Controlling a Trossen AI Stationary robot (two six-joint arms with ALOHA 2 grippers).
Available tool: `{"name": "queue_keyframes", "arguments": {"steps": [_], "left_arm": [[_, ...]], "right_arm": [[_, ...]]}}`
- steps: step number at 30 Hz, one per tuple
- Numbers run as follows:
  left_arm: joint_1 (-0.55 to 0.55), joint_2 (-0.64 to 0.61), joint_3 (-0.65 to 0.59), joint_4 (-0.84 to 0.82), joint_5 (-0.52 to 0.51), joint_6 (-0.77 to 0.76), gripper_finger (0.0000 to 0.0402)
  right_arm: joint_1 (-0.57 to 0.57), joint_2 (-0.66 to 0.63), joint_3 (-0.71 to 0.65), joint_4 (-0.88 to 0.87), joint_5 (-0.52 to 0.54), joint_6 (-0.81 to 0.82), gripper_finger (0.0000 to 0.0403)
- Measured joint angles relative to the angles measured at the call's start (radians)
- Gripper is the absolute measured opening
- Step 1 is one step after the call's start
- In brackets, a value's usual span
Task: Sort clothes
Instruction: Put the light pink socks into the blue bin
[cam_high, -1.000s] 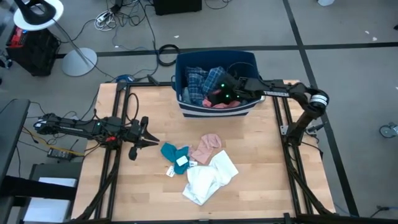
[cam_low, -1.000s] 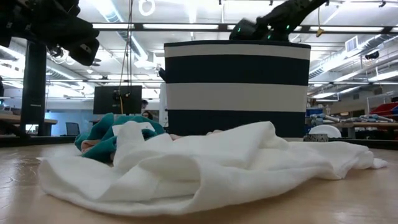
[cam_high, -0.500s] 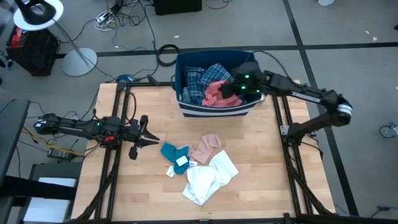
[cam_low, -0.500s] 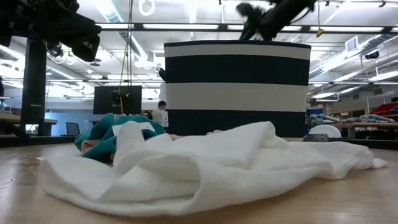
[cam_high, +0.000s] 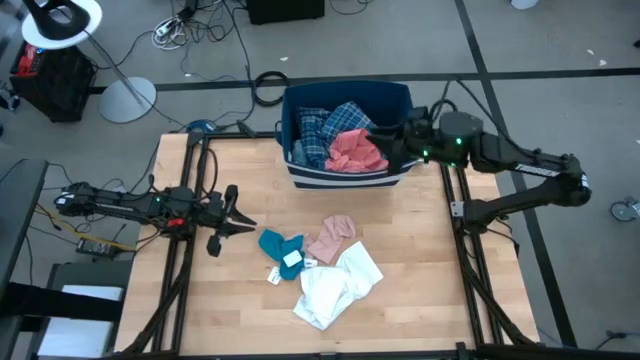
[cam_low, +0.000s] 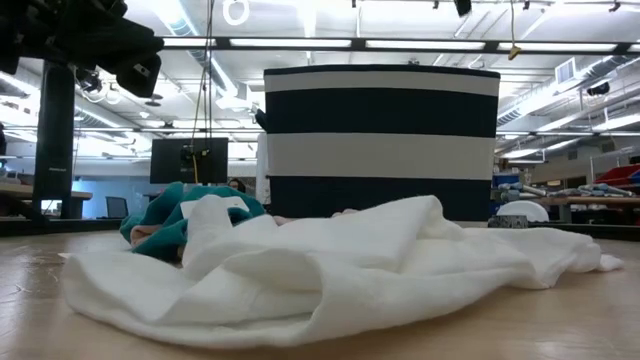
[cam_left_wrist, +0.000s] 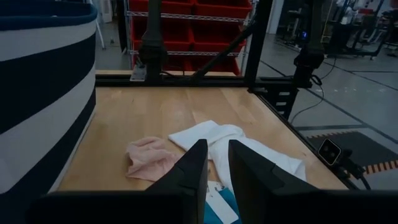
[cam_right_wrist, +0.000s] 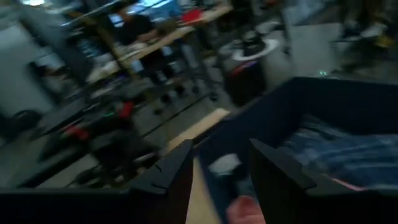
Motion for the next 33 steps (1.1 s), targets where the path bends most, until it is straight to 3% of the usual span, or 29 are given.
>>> {"name": "queue_keyframes", "arguments": {"steps": [18,33], "left_arm": [[0.000,0.000,0.000,-0.001,-0.021,-0.079,0.0069],[0.000,0.000,0.000,-0.001,-0.022,-0.029,0.0069]], "right_arm": [[0.344,0.321,0.000,0.020,0.036,-0.040,0.0153],[0.364,0.631,0.000,-0.104,0.030,0.060,0.0153]]}}
